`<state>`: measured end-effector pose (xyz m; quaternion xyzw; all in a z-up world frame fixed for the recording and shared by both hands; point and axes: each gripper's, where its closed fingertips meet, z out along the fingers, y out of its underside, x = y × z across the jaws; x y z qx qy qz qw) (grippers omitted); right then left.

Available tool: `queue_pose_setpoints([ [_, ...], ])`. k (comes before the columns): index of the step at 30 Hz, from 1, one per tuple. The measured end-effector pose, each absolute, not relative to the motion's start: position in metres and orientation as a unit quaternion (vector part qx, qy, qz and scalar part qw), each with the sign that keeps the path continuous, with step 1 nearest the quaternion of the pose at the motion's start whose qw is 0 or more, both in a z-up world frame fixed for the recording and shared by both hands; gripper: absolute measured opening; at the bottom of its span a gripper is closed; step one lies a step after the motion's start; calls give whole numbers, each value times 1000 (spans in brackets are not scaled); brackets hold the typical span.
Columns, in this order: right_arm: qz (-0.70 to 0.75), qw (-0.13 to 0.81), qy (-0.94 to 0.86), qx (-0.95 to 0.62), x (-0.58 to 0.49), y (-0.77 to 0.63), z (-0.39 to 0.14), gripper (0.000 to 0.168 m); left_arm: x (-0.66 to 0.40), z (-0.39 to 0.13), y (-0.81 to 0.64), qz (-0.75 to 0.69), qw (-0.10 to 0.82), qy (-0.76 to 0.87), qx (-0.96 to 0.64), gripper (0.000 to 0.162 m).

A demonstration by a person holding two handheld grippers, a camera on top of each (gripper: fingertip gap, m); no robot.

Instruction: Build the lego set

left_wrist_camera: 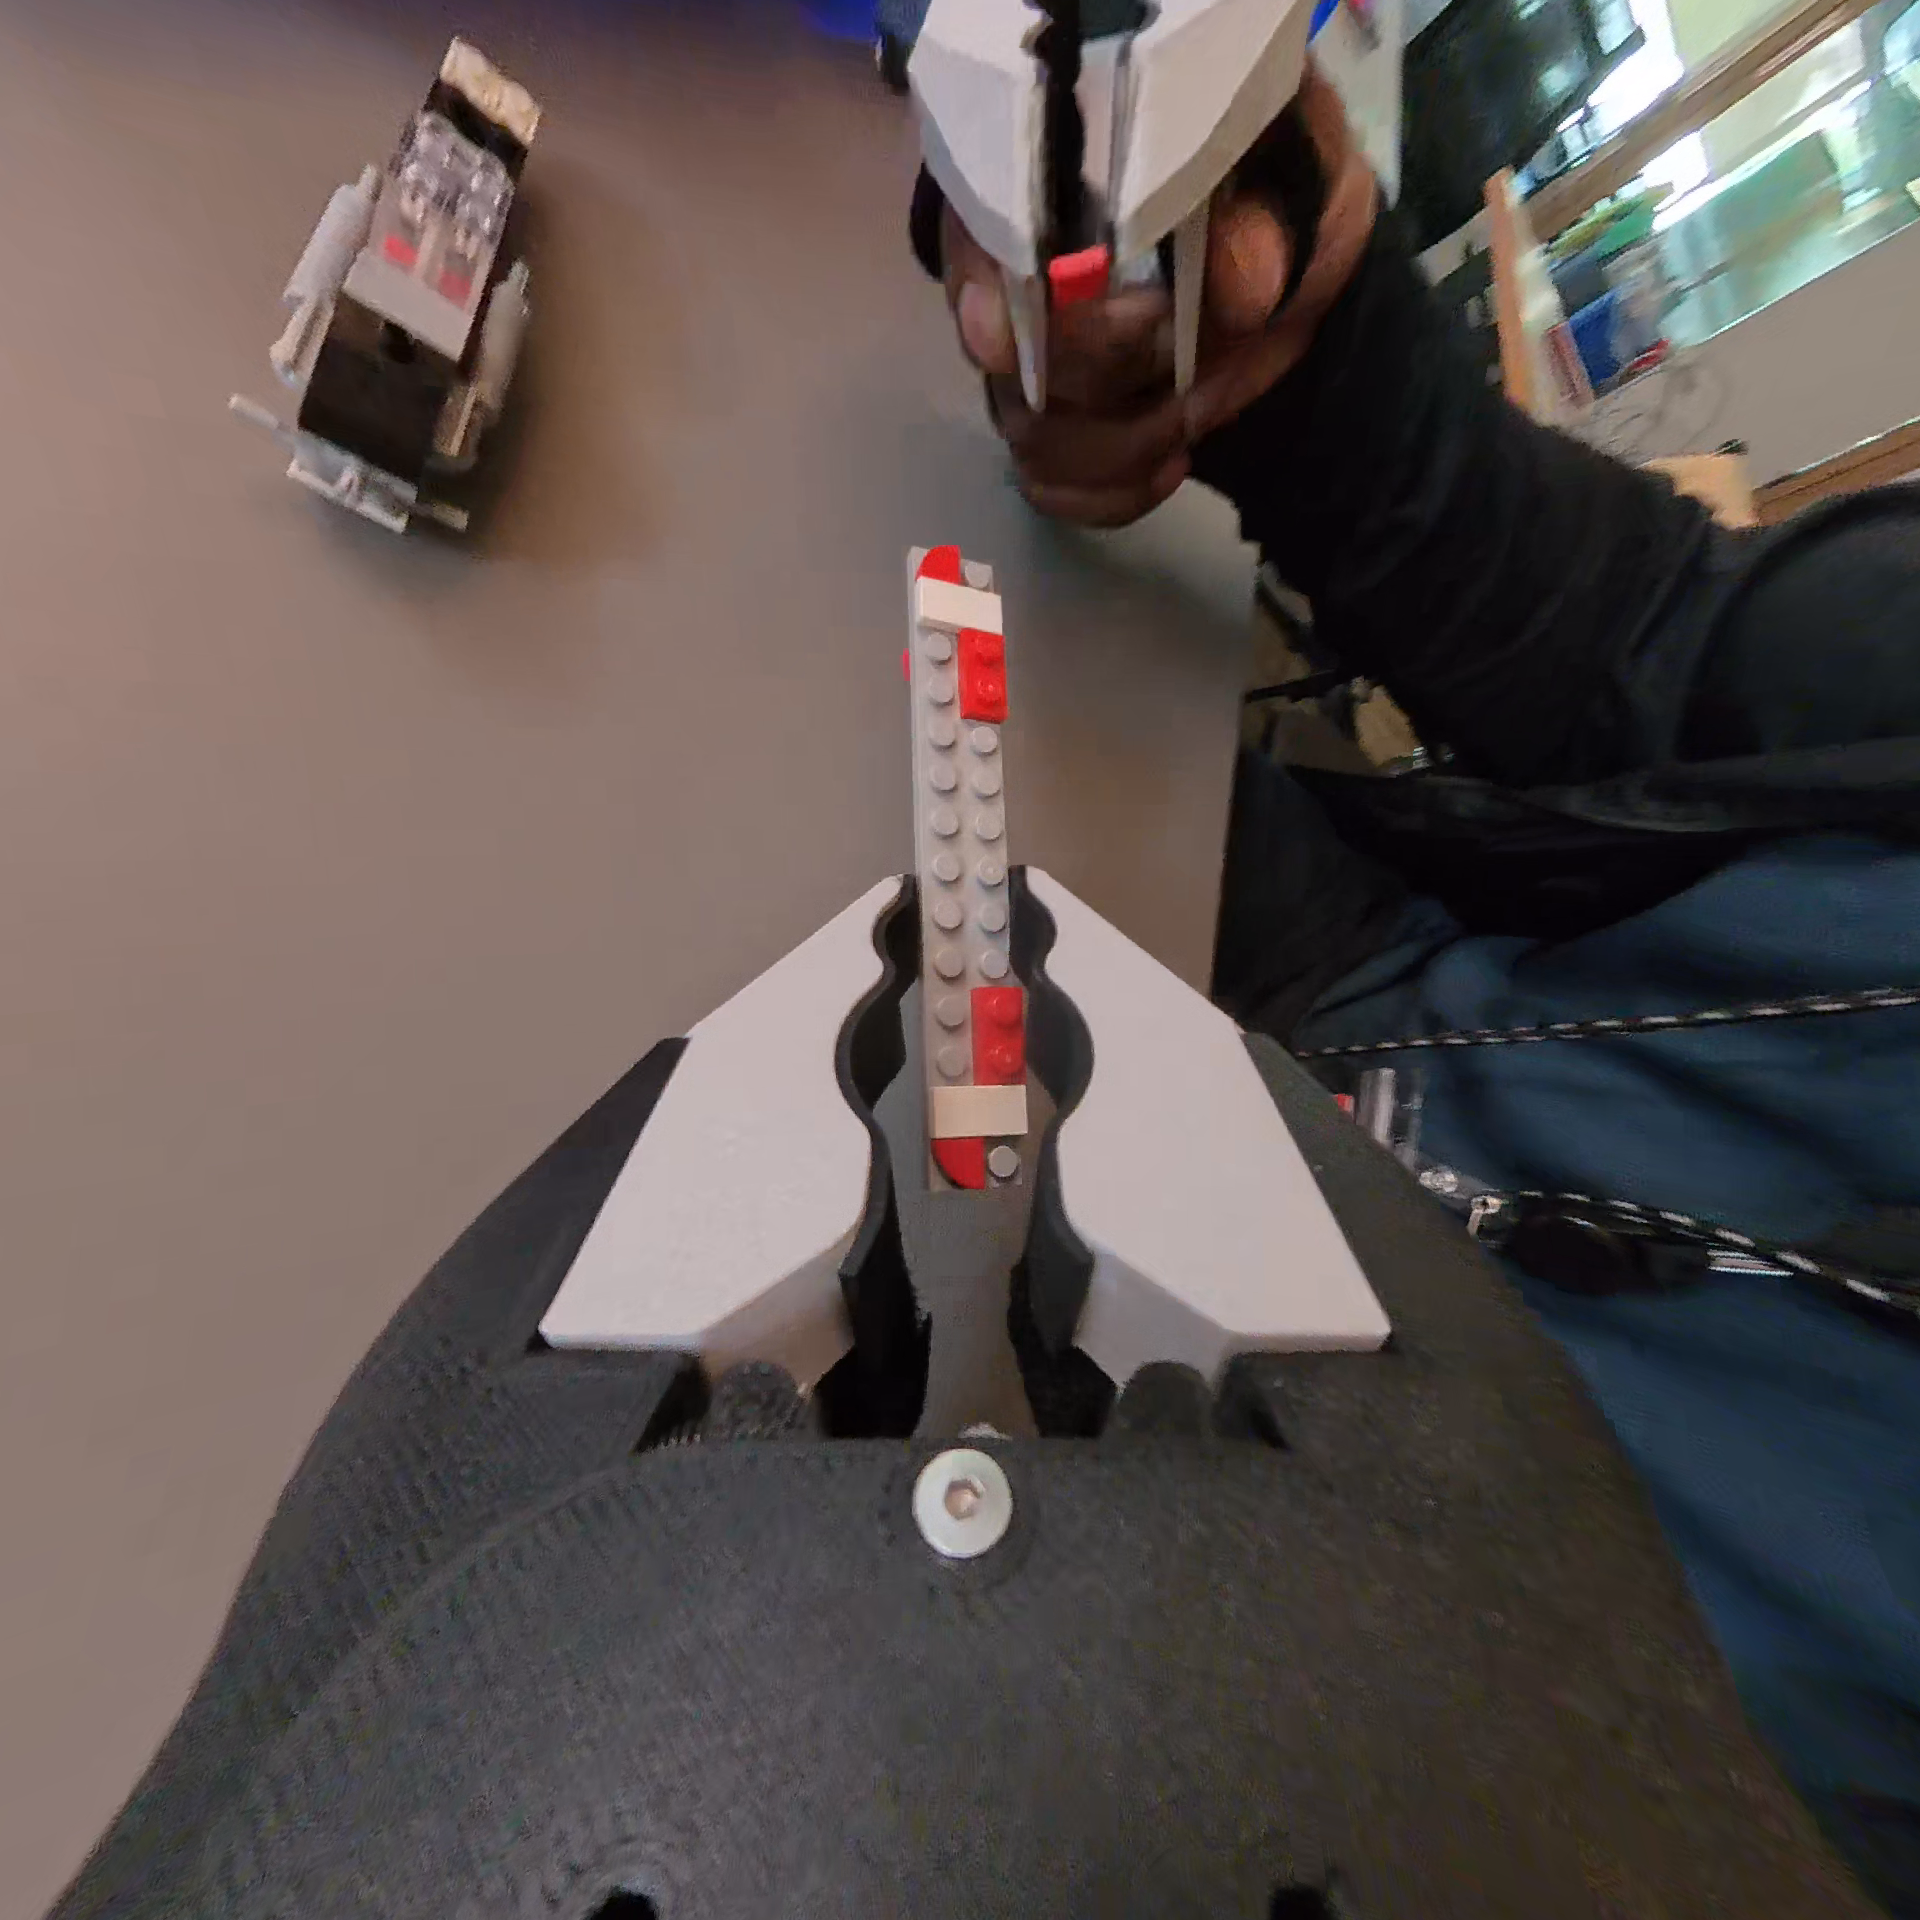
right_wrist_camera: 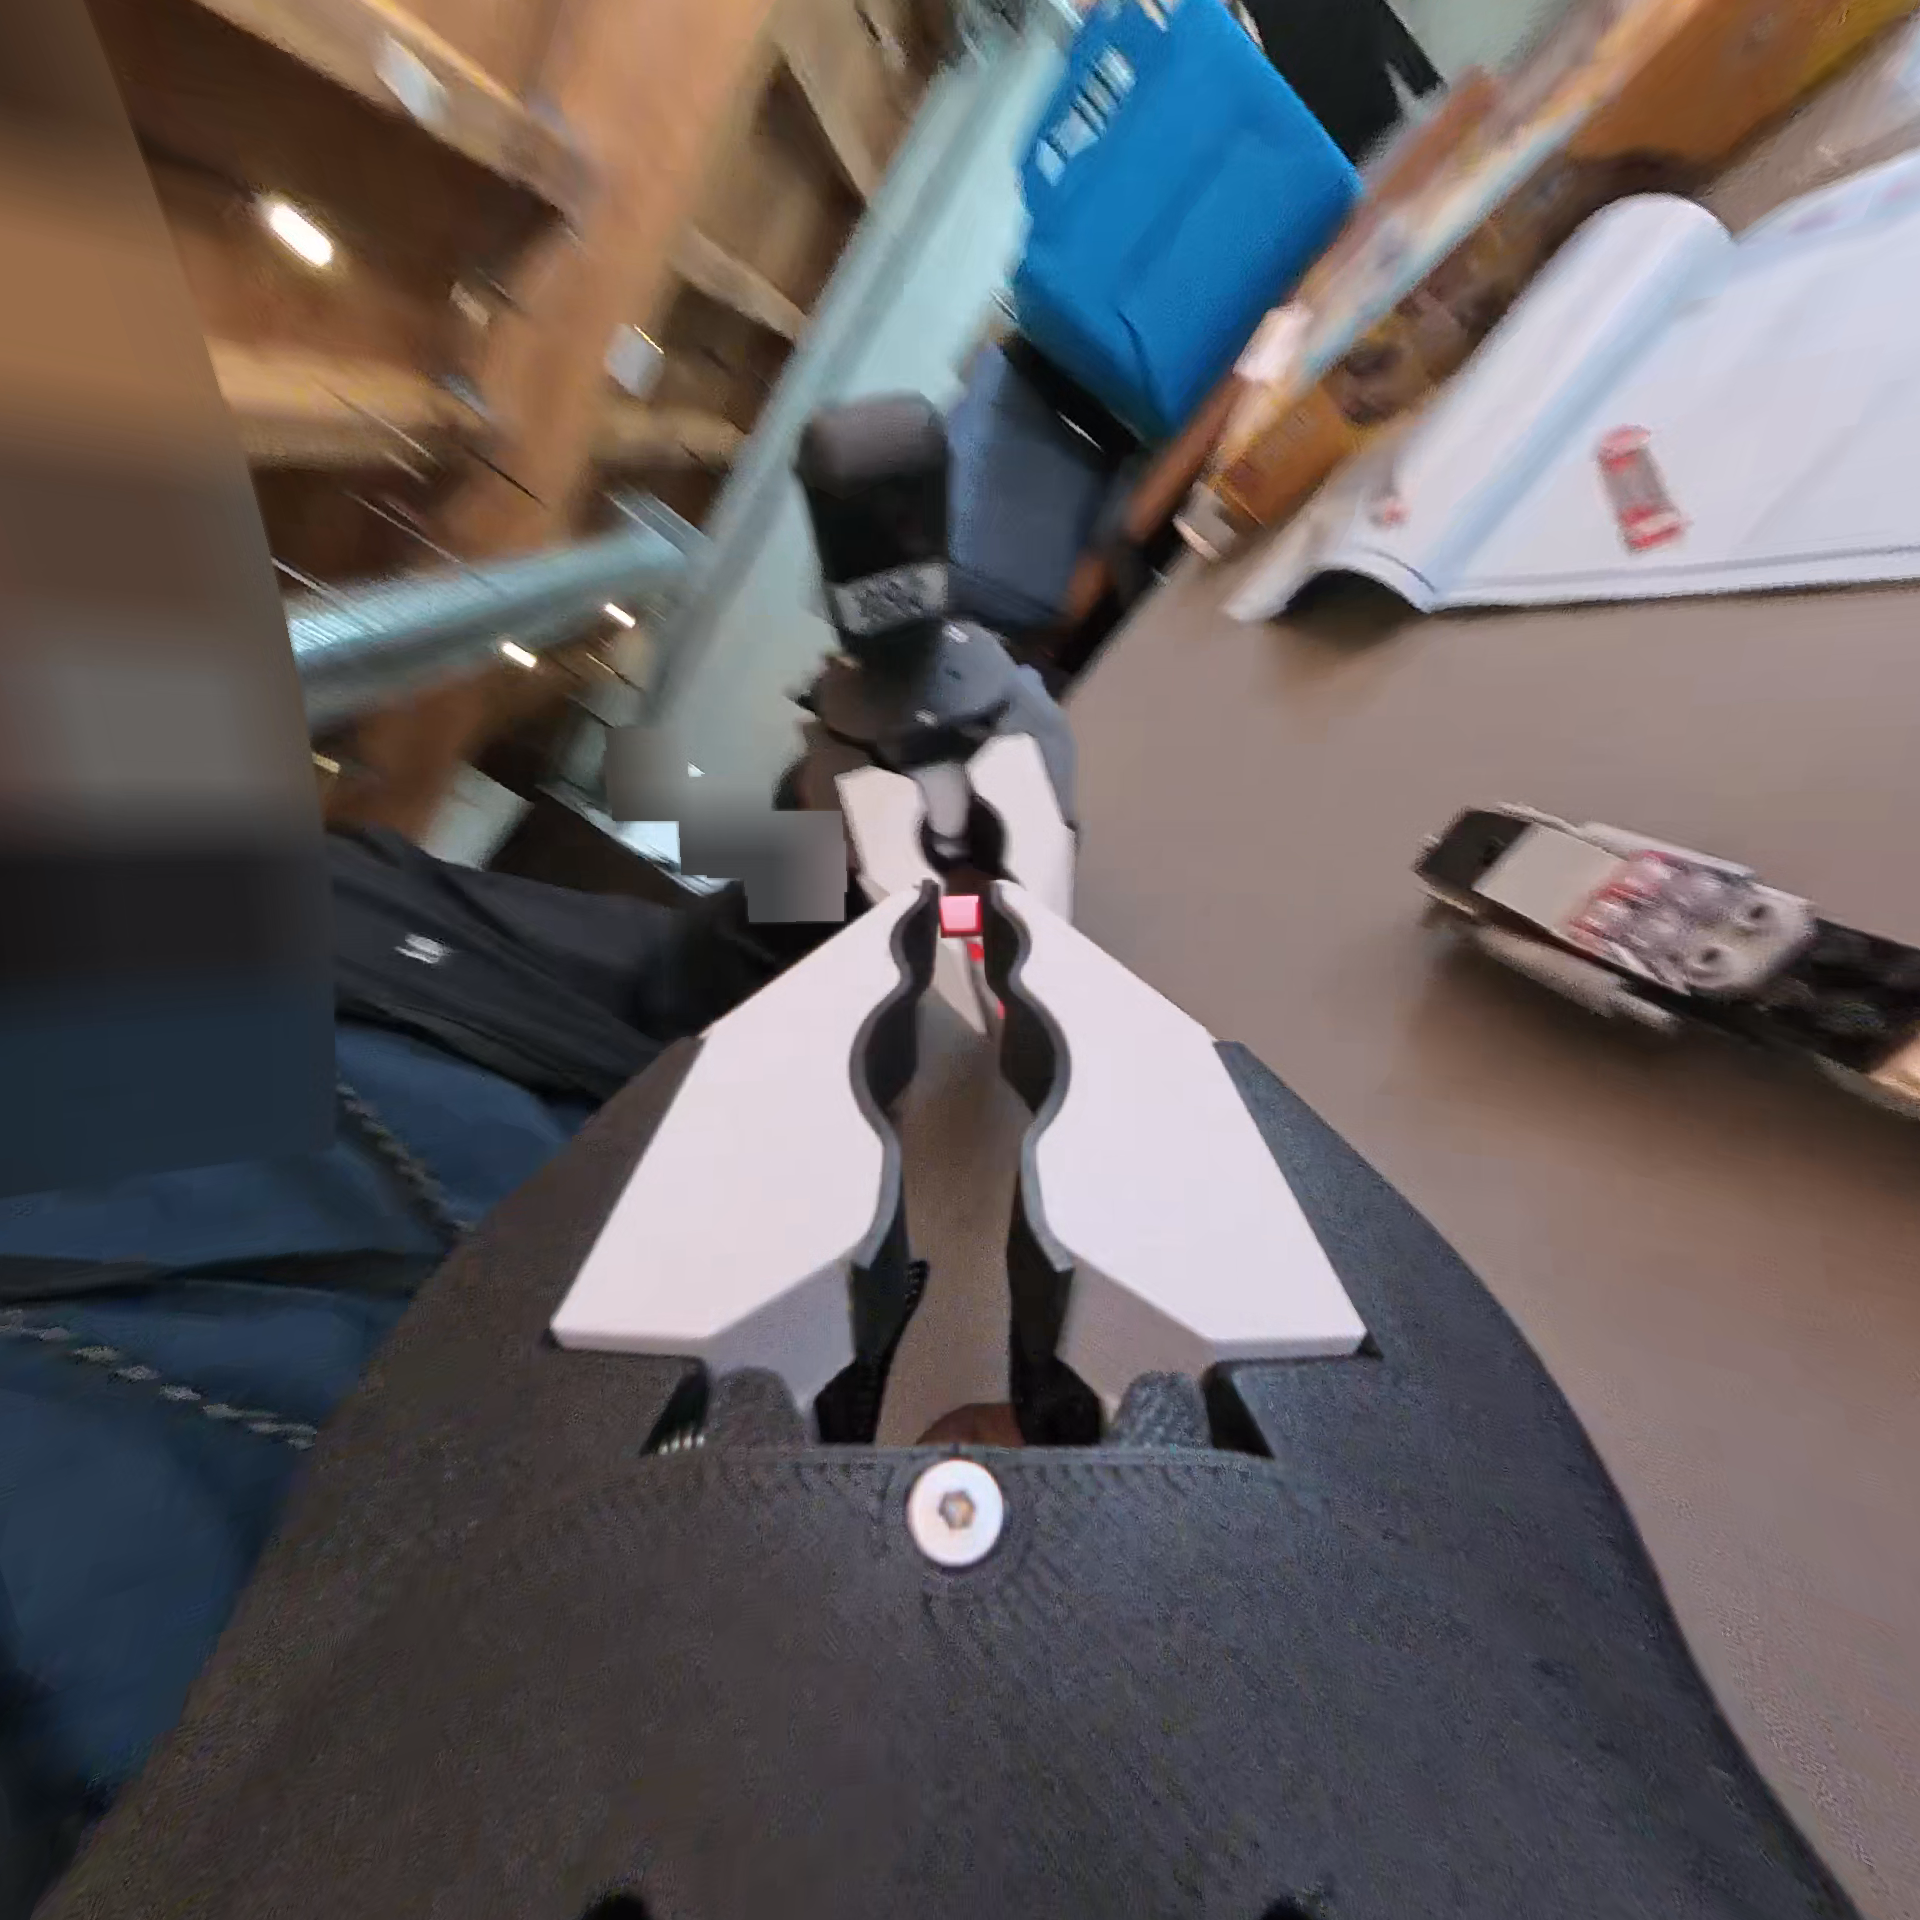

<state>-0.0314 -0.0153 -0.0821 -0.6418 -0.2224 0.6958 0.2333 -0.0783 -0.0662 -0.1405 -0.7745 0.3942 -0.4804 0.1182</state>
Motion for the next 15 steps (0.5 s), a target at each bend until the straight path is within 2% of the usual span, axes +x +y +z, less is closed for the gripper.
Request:
queue_pose_setpoints([
  [1,720,231,-208,-621,-28,-15,-73,7,-77,-134,-66,-491,115,391,-770,16],
  [15,695,251,-258,-623,-37,-23,-64,7,-75,-106,-63,-490,123,411,-759,16],
])
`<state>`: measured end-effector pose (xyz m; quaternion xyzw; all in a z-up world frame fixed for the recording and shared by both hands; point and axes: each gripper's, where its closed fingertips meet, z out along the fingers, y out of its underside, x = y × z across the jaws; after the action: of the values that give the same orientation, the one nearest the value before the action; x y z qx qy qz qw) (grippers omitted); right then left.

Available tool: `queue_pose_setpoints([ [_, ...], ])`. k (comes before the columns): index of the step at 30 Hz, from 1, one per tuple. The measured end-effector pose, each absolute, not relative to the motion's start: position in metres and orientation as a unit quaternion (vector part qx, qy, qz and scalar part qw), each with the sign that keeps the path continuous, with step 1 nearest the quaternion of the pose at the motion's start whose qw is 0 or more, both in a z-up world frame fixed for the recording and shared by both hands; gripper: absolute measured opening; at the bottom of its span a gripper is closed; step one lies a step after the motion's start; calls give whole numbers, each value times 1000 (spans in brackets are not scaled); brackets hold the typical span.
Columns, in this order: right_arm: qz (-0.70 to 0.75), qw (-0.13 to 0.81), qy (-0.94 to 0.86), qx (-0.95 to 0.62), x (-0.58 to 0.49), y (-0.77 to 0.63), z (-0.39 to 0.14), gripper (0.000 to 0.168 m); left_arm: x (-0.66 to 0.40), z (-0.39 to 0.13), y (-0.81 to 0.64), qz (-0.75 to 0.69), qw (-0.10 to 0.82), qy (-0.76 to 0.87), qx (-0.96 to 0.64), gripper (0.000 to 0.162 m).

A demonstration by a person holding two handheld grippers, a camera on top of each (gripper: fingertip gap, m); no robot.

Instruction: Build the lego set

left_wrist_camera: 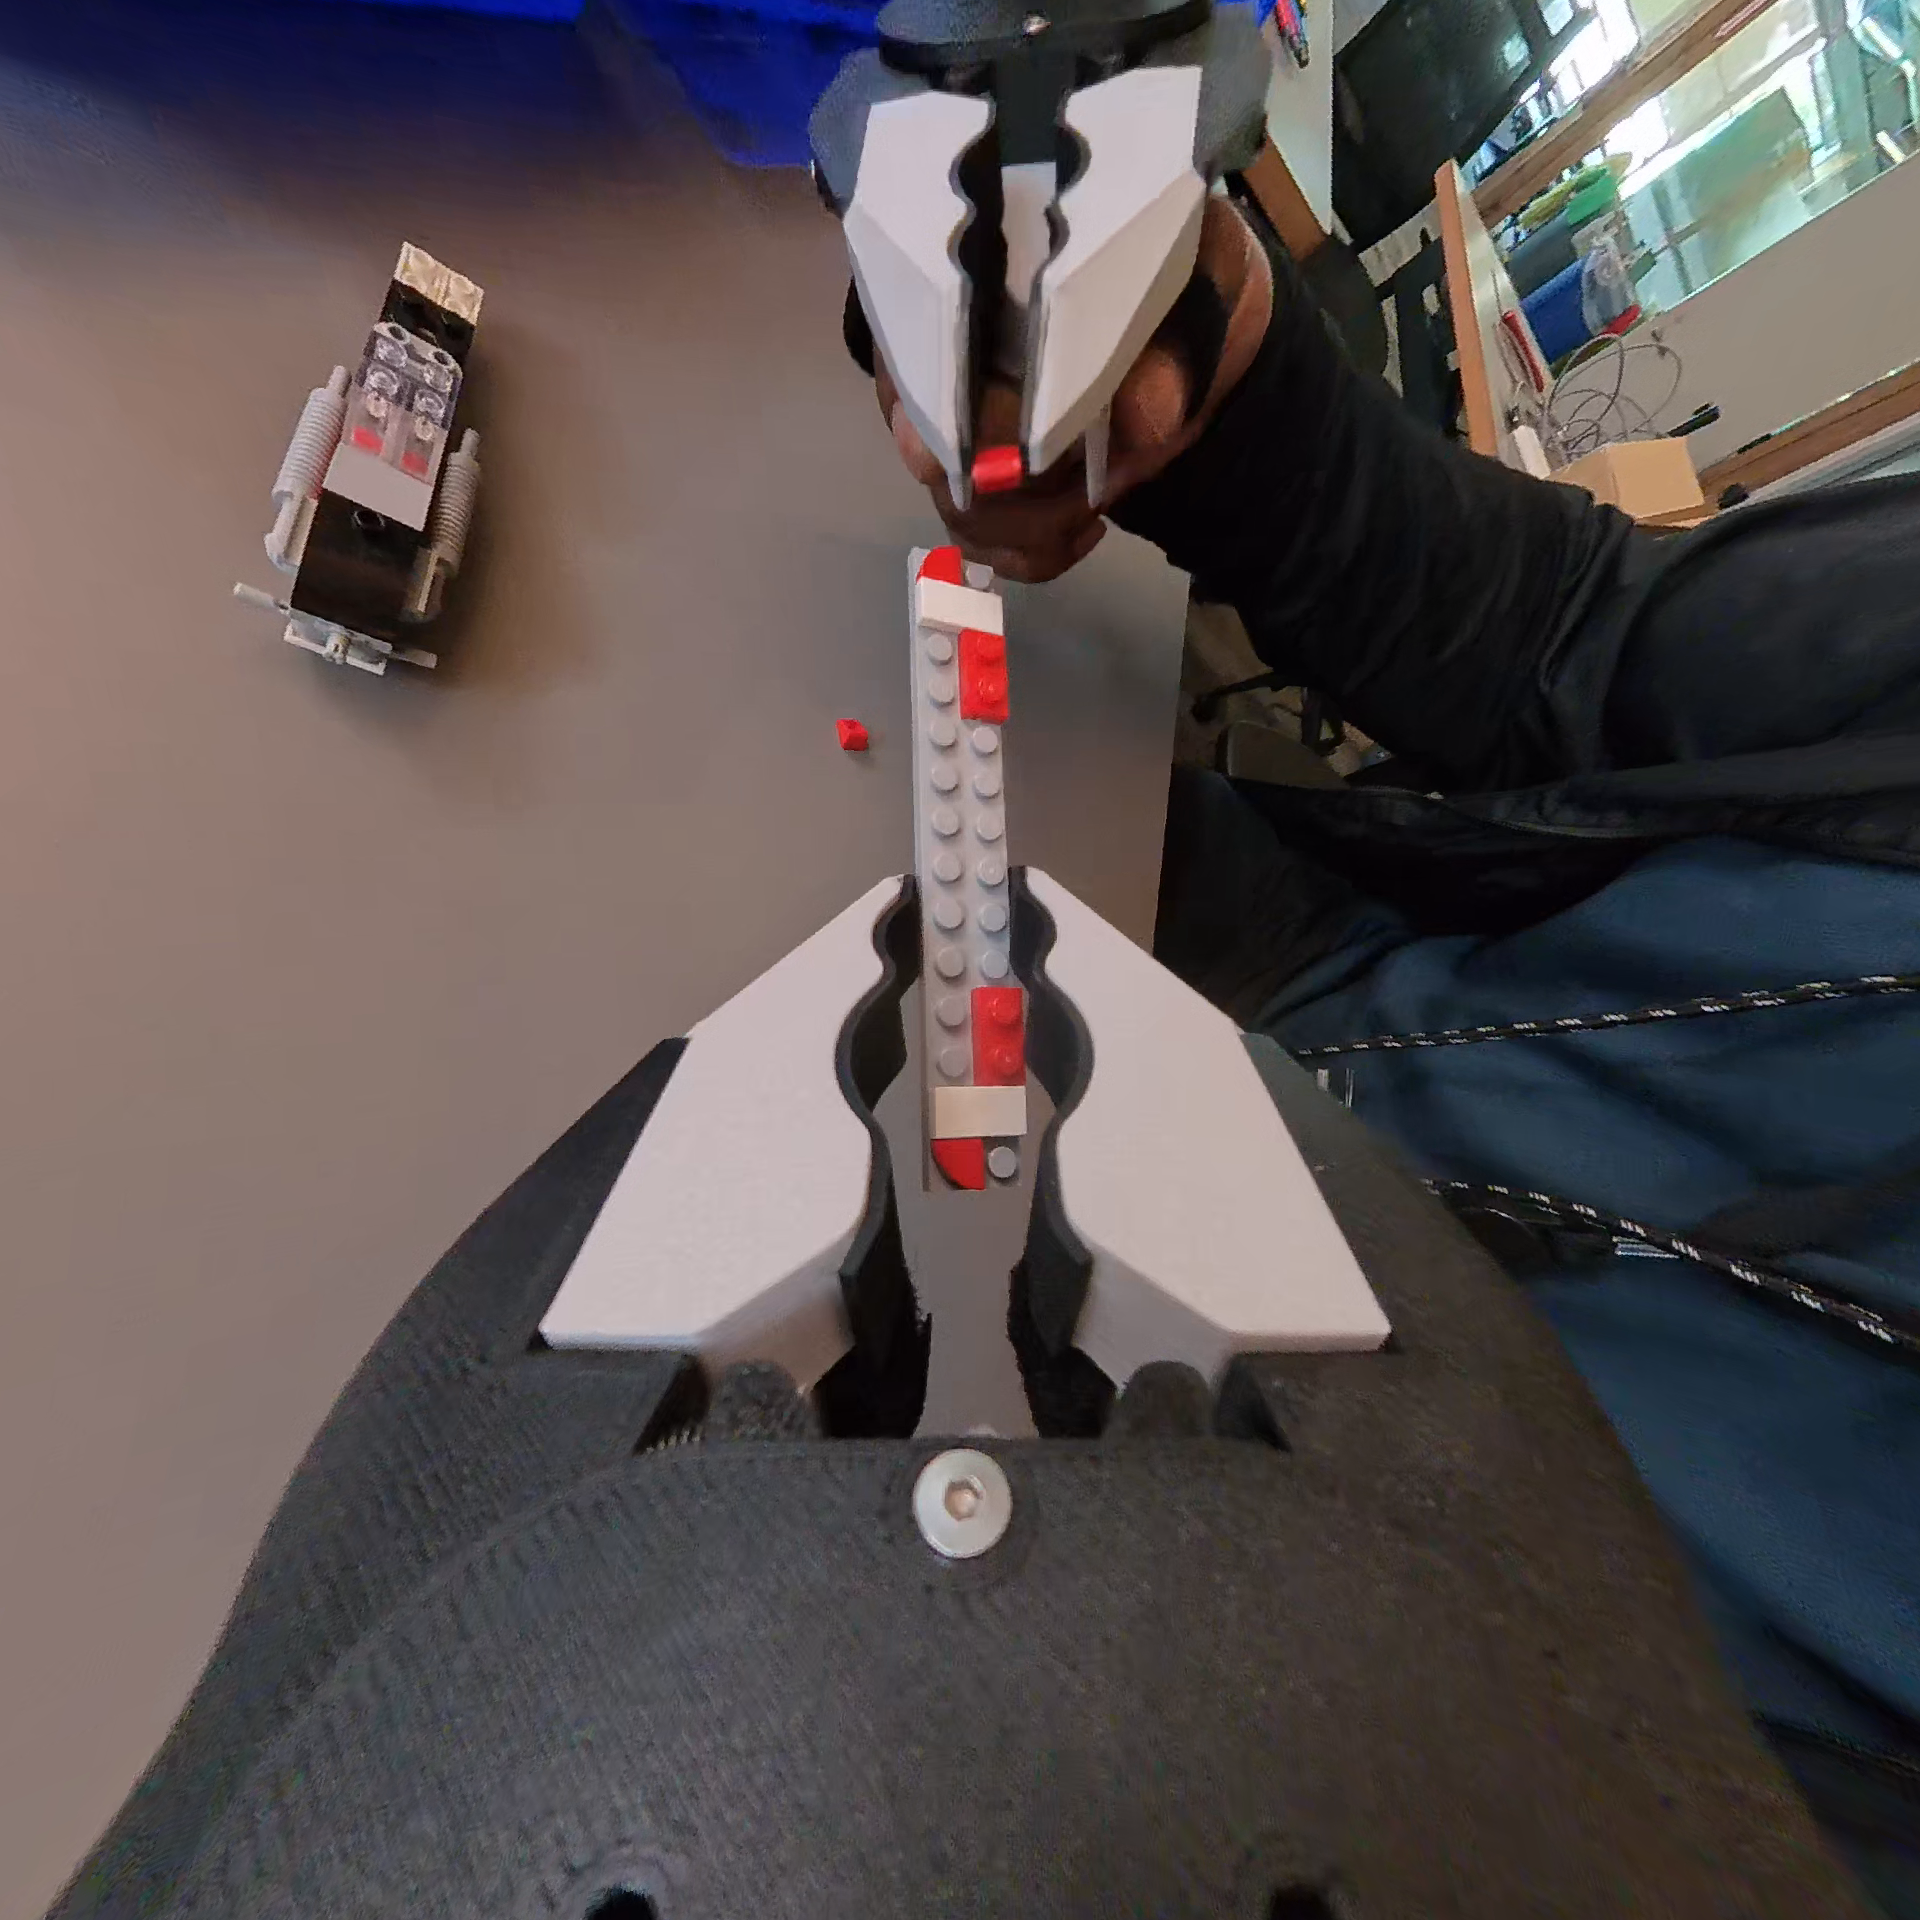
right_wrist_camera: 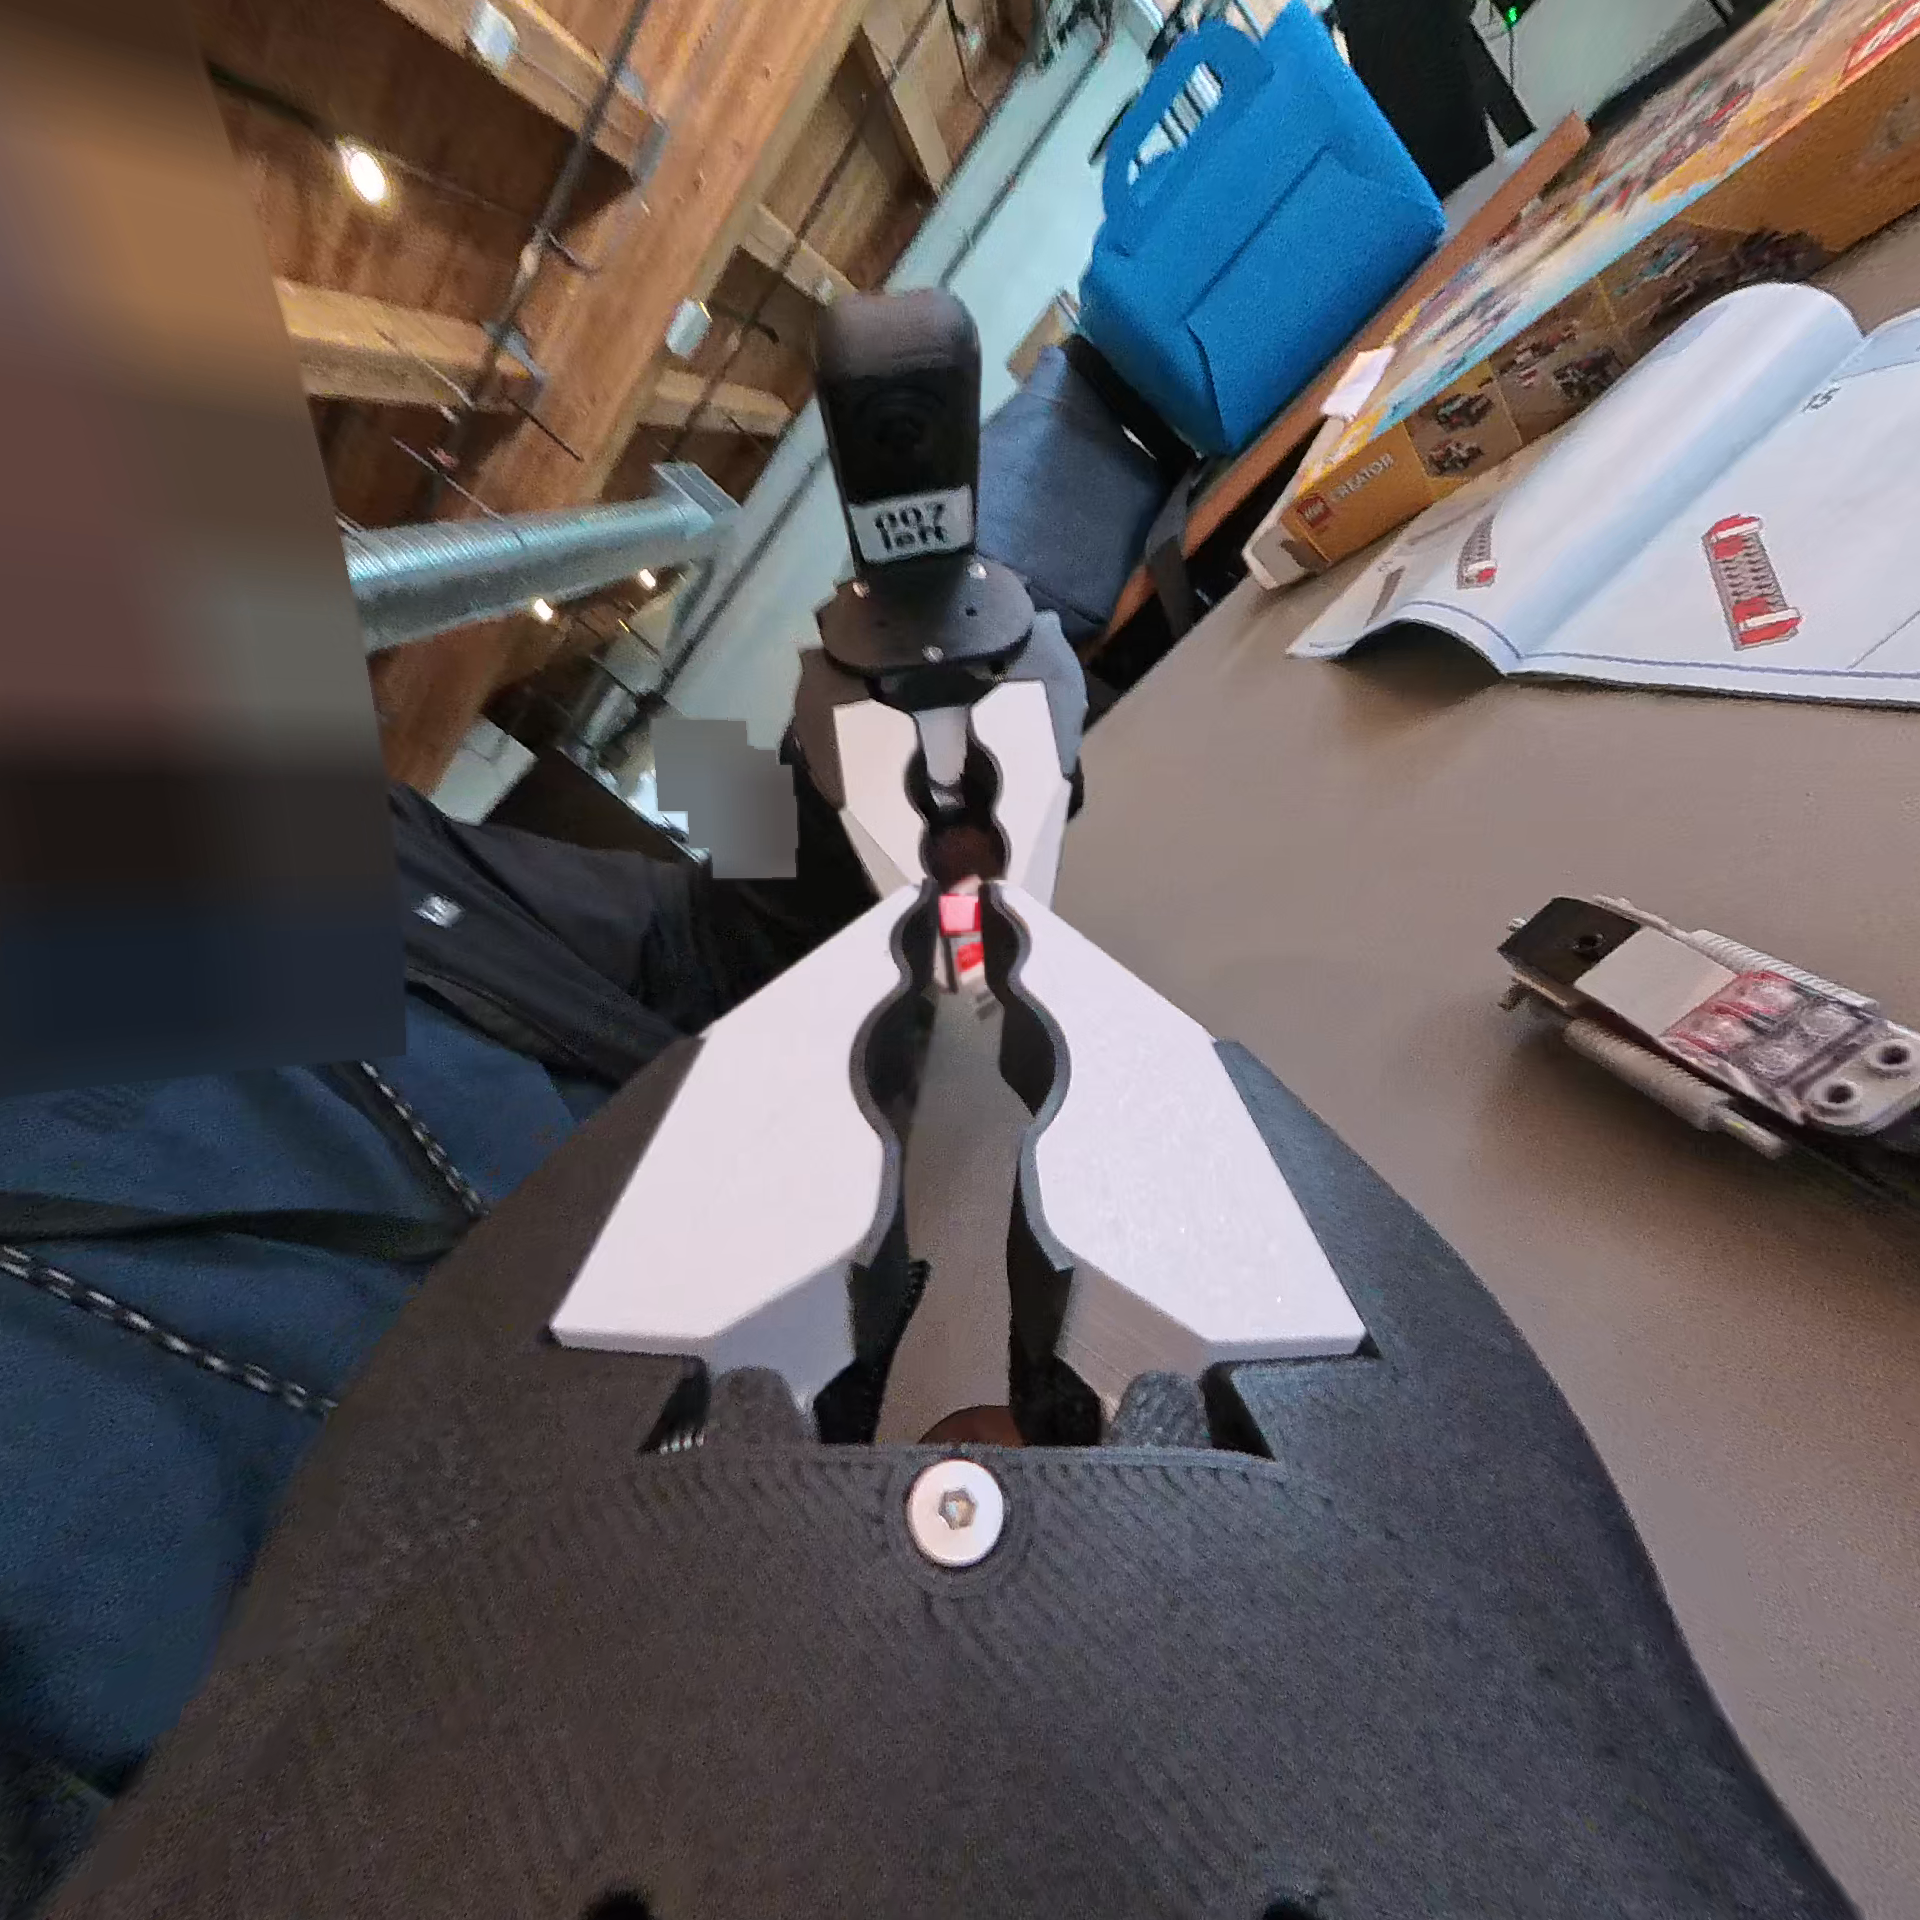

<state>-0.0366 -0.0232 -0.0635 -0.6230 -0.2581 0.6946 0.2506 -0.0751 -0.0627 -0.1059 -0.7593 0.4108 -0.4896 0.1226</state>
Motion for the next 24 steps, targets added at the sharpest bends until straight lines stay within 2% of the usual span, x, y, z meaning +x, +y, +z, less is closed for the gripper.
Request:
queue_pose_setpoints([
  [10,569,274,-433,-643,-45,-44,-67,7,-76,-102,-66,-474,129,430,-757,16],
  [24,493,279,-508,-649,-42,-46,-71,8,-76,-99,-69,-477,134,438,-751,16],
])
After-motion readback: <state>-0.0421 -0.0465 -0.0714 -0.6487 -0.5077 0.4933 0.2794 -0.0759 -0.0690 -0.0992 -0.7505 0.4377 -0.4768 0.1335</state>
